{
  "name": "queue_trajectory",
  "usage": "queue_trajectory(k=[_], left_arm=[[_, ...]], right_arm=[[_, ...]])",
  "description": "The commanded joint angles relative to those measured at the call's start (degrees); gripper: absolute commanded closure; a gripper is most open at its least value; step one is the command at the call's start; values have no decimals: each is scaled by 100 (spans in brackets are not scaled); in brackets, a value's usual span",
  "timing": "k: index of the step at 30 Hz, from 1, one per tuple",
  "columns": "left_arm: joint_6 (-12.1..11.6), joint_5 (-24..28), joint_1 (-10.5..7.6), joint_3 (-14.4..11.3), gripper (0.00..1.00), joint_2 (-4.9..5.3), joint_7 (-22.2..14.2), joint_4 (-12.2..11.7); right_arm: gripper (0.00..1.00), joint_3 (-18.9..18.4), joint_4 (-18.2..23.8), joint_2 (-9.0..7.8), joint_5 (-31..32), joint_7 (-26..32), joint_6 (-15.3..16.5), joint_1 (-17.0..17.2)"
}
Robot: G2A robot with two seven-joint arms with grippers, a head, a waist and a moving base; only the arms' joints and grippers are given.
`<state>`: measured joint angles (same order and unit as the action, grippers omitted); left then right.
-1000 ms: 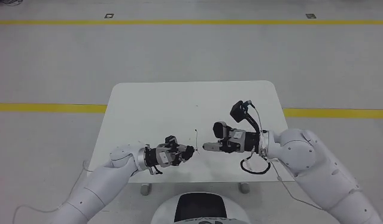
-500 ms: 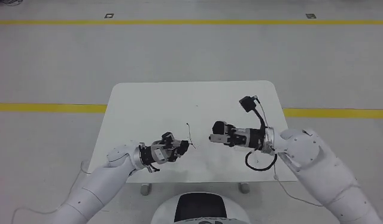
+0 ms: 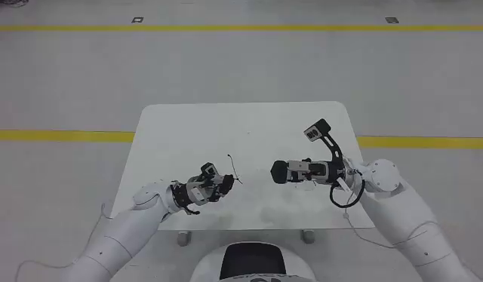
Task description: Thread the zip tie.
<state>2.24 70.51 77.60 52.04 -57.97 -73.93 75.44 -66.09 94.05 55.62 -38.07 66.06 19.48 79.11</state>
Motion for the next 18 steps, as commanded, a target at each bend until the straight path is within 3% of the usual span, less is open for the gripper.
queue_trajectory(k=[1,3,5,8,10,13,18], left_arm=[[1,0,0,0,100,0,-1,0],[-119,129,36,17,100,-24,290,11],[-237,296,86,-47,100,-69,268,88],[-631,495,99,-151,100,-158,122,100],[-1030,386,51,-207,100,-214,168,41],[-1367,314,5,-294,100,-285,165,-6],[-1627,312,-72,-379,100,-376,86,-150]], right_arm=[[0,0,0,0,0,0,0,0],[0,5,12,3,-9,-23,0,4],[0,79,-57,32,-293,-41,-33,44],[0,255,-400,102,-833,165,0,1],[0,381,-692,167,-1217,350,0,-55],[0,544,-1005,264,-1607,596,0,-135],[0,839,-1512,424,-2363,1158,-88,-308]])
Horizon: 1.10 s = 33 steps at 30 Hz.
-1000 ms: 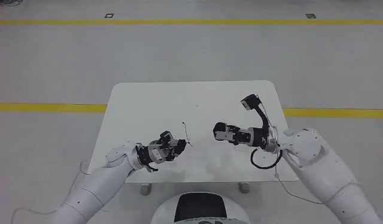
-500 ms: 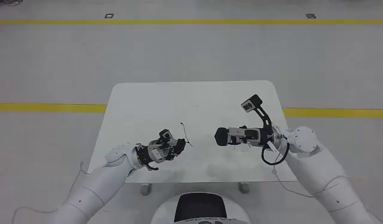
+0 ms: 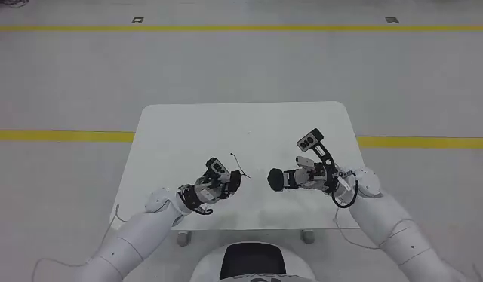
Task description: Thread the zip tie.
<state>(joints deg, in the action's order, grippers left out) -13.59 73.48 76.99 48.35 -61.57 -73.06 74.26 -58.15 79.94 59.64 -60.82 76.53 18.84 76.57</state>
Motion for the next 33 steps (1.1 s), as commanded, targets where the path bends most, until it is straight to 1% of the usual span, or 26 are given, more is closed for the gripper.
queue_trajectory(k=[1,7,8,9,11,12,14,16,17,18,23,24,25,29,30,32,33], left_arm=[[-164,-19,-36,-23,100,-37,-49,-37],[-164,-19,-36,-23,100,-37,-49,-37],[-164,-19,-36,-23,100,-37,-49,-37],[-156,-61,-35,-29,100,-39,31,-20],[-144,-103,-7,-35,100,-49,166,62],[-100,-59,14,-36,100,-57,152,89],[-101,-72,26,-28,100,-65,124,91],[-87,-54,39,-25,100,-78,71,92],[-97,-59,37,-19,100,-83,54,89],[-173,-111,28,-1,100,-88,38,76],[-173,-111,28,-1,100,-88,38,76],[-156,-122,32,-5,100,-92,110,106],[-148,-155,50,-8,100,-97,207,170],[-132,-198,112,10,100,-106,230,256],[-127,-203,121,18,100,-108,225,264],[-100,-193,139,41,100,-111,196,283],[-86,-187,146,51,100,-113,185,287]], right_arm=[[0,46,-101,22,-88,110,-23,-54],[0,46,-101,22,-88,110,-23,-54],[0,62,-57,28,-98,67,-72,-40],[0,96,-6,40,-173,56,-199,-15],[0,118,-89,65,-270,47,-300,-22],[0,170,-161,90,-342,93,-379,-31],[0,236,-286,136,-529,181,-483,-71],[0,352,-439,190,-676,311,-681,-128],[0,378,-497,210,-685,311,-684,-166],[0,378,-497,210,-685,311,-684,-166],[0,378,-497,210,-685,311,-684,-166],[0,378,-497,210,-685,311,-684,-166],[0,396,-444,219,-669,192,-720,-138],[0,467,-349,261,-585,88,-833,-96],[5,477,-351,273,-590,97,-840,-96],[31,504,-373,301,-578,97,-840,-105],[50,517,-381,314,-584,105,-846,-110]])
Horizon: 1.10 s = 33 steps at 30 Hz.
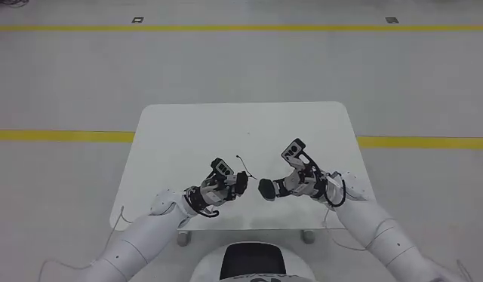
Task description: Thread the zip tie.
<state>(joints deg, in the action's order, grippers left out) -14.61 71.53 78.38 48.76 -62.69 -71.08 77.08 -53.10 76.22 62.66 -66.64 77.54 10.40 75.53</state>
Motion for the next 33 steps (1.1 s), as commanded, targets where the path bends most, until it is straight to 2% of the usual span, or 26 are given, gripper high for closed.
queue_trajectory(k=[1,14,22,33], left_arm=[[30,15,13,19,100,-4,-22,7],[138,24,58,108,100,-45,-102,-1],[165,-50,86,159,100,-63,-100,22],[241,-183,112,216,100,-82,-84,59]], right_arm=[[51,22,-24,24,-5,10,-9,-13],[69,58,-197,140,237,-15,-55,-80],[72,75,-274,197,409,-114,-149,-119],[86,67,-314,270,533,-142,-227,-166]])
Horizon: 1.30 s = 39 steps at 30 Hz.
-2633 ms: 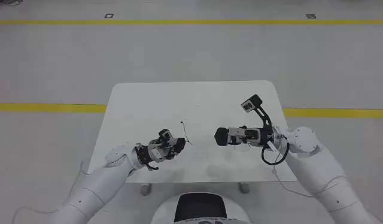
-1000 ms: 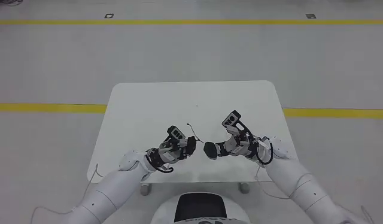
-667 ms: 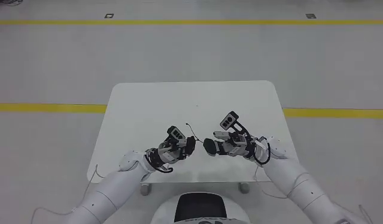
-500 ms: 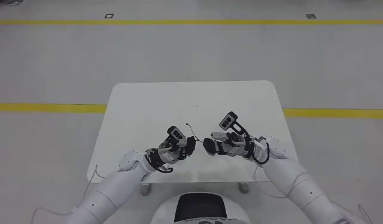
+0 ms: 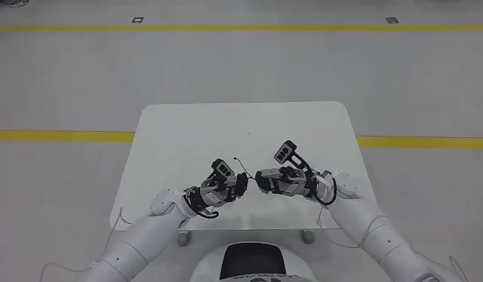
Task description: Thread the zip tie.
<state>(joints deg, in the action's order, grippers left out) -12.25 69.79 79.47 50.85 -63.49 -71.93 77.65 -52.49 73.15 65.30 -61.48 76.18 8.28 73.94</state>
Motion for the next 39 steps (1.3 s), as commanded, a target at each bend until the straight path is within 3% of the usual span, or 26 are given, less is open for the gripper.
queue_trajectory(k=[1,13,24,39], left_arm=[[10,-18,5,12,100,-3,2,4],[58,-26,34,80,100,-25,-24,-18],[87,-65,61,134,100,-45,-40,-32],[152,-182,72,133,100,-77,-22,-36]], right_arm=[[87,12,-18,13,44,-21,-31,-16],[93,0,-51,77,202,-83,-80,-41],[89,-69,-18,112,310,-63,-37,5],[93,-161,7,148,411,-36,-33,59]])
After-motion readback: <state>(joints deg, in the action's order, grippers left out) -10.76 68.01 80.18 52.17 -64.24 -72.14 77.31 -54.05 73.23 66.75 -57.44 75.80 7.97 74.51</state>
